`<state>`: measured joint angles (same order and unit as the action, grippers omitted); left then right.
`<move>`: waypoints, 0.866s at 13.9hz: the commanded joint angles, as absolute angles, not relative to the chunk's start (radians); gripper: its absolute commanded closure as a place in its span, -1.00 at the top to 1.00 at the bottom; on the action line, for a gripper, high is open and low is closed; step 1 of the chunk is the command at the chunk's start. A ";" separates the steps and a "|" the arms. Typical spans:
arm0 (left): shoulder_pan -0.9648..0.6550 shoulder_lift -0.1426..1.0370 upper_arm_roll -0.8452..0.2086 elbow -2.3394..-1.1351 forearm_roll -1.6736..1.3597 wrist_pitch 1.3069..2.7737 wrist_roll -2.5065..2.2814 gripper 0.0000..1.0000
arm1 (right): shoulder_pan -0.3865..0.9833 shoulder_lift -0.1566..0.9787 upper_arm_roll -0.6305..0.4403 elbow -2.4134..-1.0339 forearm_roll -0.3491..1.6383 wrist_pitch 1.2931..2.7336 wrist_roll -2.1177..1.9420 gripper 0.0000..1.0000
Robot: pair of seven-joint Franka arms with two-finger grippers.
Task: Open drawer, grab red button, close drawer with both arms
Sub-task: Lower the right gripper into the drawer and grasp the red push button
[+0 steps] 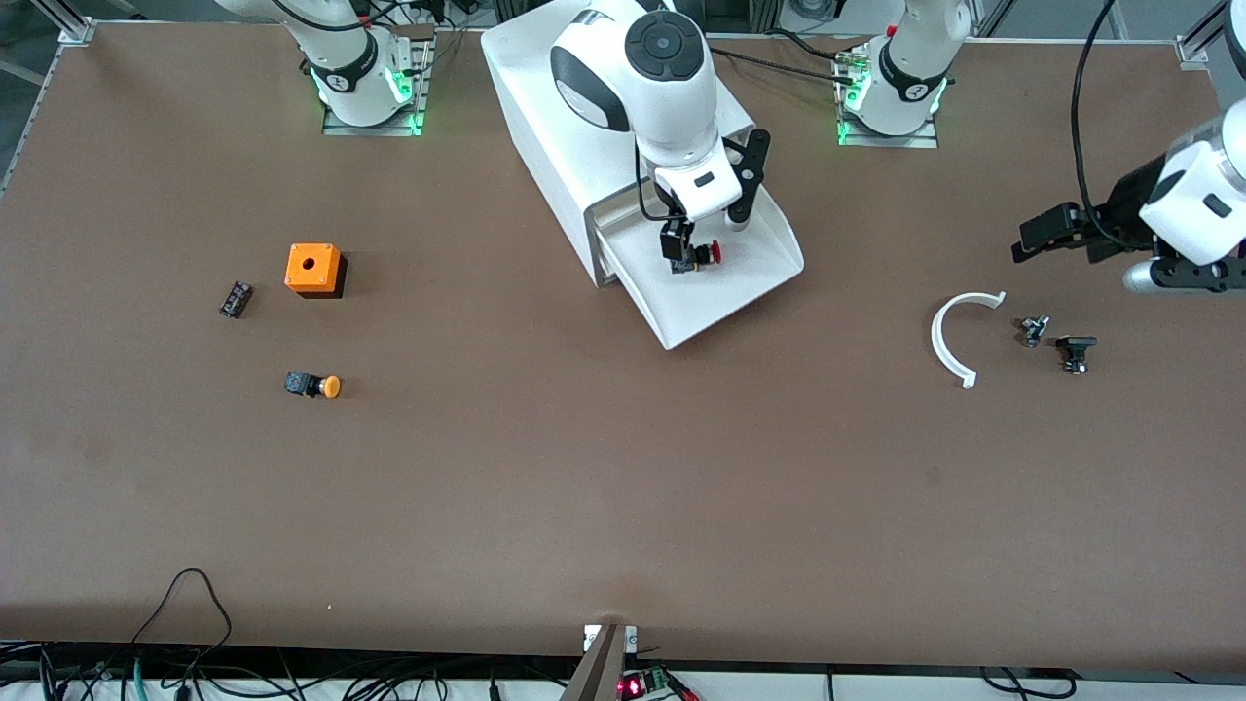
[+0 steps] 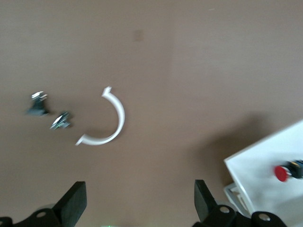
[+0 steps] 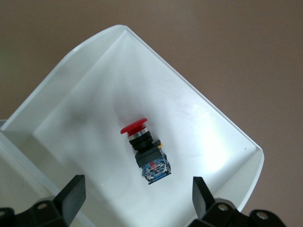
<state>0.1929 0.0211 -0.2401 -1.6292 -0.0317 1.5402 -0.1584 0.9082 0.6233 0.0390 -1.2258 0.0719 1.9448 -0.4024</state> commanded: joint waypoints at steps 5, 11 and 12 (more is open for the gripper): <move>0.164 0.040 -0.244 -1.588 0.037 1.503 -0.272 1.00 | 0.920 0.702 0.026 -1.189 0.038 1.942 -0.669 1.00; 0.172 0.046 -0.242 -1.589 0.028 1.503 -0.270 1.00 | 0.916 0.735 0.028 -1.190 0.041 1.944 -0.689 1.00; 0.172 0.046 -0.242 -1.589 0.028 1.505 -0.270 1.00 | 0.917 0.741 0.028 -1.190 0.038 1.942 -0.690 1.00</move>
